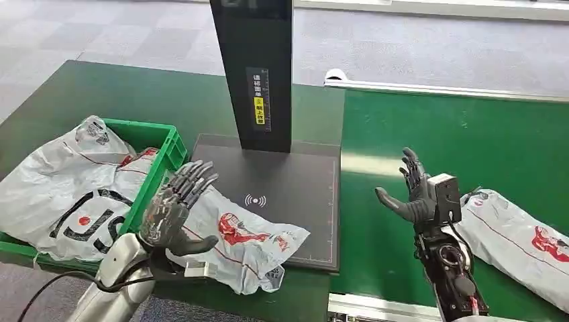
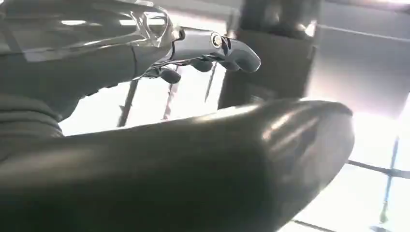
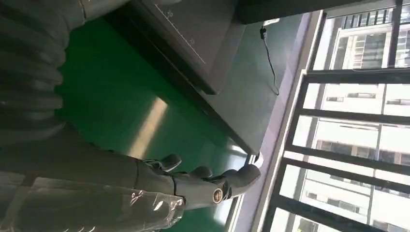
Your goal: Moved the parcel from conveyor to table for the left to box.
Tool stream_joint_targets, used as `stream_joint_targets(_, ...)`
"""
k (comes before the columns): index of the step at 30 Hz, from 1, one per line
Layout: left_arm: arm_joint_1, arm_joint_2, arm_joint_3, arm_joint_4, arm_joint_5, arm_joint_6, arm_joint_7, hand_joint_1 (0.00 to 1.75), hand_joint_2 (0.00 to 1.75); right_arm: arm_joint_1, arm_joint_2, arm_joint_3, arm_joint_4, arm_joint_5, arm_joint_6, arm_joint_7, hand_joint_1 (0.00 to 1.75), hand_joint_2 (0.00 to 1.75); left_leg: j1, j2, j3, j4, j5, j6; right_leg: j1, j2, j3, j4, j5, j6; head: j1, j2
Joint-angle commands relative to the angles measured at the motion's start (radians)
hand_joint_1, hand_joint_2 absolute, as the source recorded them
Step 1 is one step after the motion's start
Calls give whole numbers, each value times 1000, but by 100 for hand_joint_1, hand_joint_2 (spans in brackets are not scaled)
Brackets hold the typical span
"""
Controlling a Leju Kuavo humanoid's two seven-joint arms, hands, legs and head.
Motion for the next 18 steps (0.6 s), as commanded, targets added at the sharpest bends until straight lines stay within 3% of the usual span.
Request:
stream_joint_targets(1, 138, 54, 330, -150, 50, -165, -90, 0, 0, -6, 13, -27, 3, 23, 23, 5, 0, 175, 2, 6, 3, 0, -2, -1, 2, 6, 1, -1, 0, -2, 0, 0)
stream_joint_targets(4, 183, 110, 272, -201, 152, -252, -90, 0, 0, -23, 22, -23, 20, 35, 25, 3, 0, 175, 2, 6, 5, -2, -2, -1, 2, 6, 2, -2, 0, -2, 0, 0)
stream_joint_targets(10, 192, 111, 270, -204, 154, -245, -90, 0, 0, -23, 24, -23, 20, 35, 24, 3, 0, 175, 1, 2, 2, -1, -1, 0, 1, 2, 2, -1, -1, -1, 0, 0)
stream_joint_targets(11, 190, 104, 291, -177, 133, -317, -90, 0, 0, -22, 21, -26, 21, 39, 19, 4, 0, 175, 1, 1, 1, -1, 0, 0, 1, 1, 1, 0, -1, -1, 0, 0)
stream_joint_targets(12, 181, 104, 305, -146, 101, -348, -76, 0, 175, -21, 19, -30, 21, 42, 16, 4, 0, 175, 2, 2, 4, -2, -1, 0, 2, 2, 4, -3, 0, -2, 0, 0)
stream_joint_targets(18, 106, 93, 327, -17, 91, -454, -75, 0, 175, -5, 23, -40, 3, 54, 16, 8, 0, 175, 1, -2, 3, -2, 1, -1, 1, -2, 3, -2, -1, -1, 0, 0)
